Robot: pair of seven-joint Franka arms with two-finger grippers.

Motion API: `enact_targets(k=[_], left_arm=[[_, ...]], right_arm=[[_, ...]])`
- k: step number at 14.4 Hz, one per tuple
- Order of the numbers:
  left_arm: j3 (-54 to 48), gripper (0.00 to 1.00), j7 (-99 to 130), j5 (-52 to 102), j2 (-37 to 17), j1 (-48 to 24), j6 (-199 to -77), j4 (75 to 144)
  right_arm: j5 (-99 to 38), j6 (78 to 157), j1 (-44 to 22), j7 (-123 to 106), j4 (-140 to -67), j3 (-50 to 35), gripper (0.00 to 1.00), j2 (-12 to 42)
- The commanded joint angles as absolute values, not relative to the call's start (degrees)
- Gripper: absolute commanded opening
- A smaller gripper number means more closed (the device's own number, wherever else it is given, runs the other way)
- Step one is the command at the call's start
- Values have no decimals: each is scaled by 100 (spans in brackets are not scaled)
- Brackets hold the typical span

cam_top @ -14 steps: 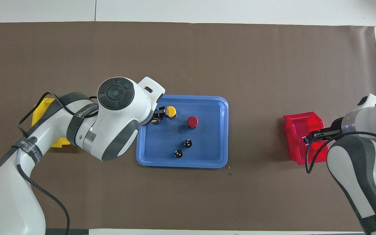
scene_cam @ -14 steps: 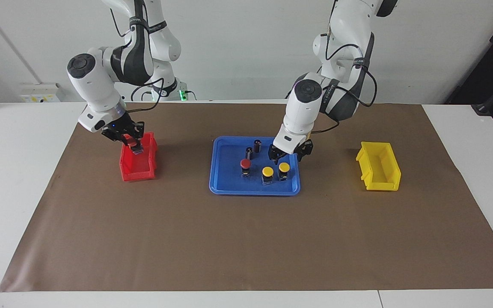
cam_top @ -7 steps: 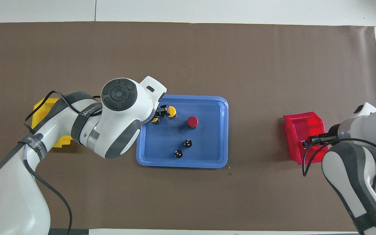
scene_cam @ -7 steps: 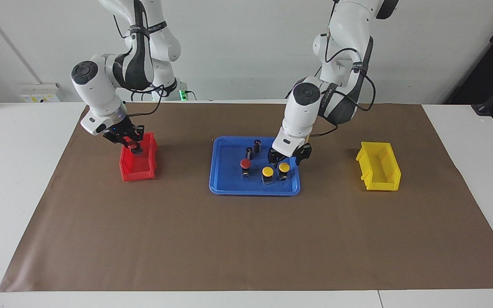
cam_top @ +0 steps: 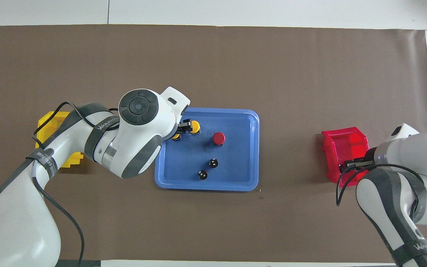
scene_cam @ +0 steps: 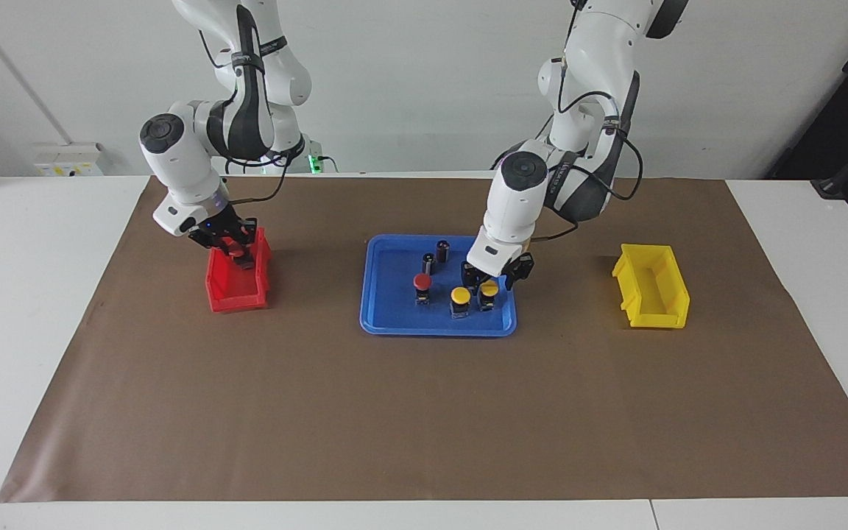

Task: Sort red and yellow buttons by color

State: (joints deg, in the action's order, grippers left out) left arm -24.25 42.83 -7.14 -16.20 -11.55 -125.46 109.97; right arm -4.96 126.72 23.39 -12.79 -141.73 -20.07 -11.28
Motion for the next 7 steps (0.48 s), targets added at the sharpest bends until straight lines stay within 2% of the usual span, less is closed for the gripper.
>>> enact_targets(k=[1,2,3,4,7], left_arm=[[-2417,39,4456,-861,-1626,-1169,-12595,10986],[-2417,15,4447,-870,-1635,-1152,-12621,10986],[-2417,4,4456,-861,-1652,-1151,-12612,10960],[-2408,2,4473,-853,-1661,-1151,-12525,10838],[-2408,2,4535,-817,-1618,-1134,-11526,10250]], right_arm=[[-606,12771,2364,-1424,-14344,-2039,27,-1327],[-606,12771,2373,-1433,-14344,-2039,34,-1327],[-606,12771,2373,-1433,-14344,-2039,47,-1336],[-606,12771,2373,-1433,-14344,-2039,56,-1336],[-606,12736,2373,-1555,-14326,-2030,63,-1327]])
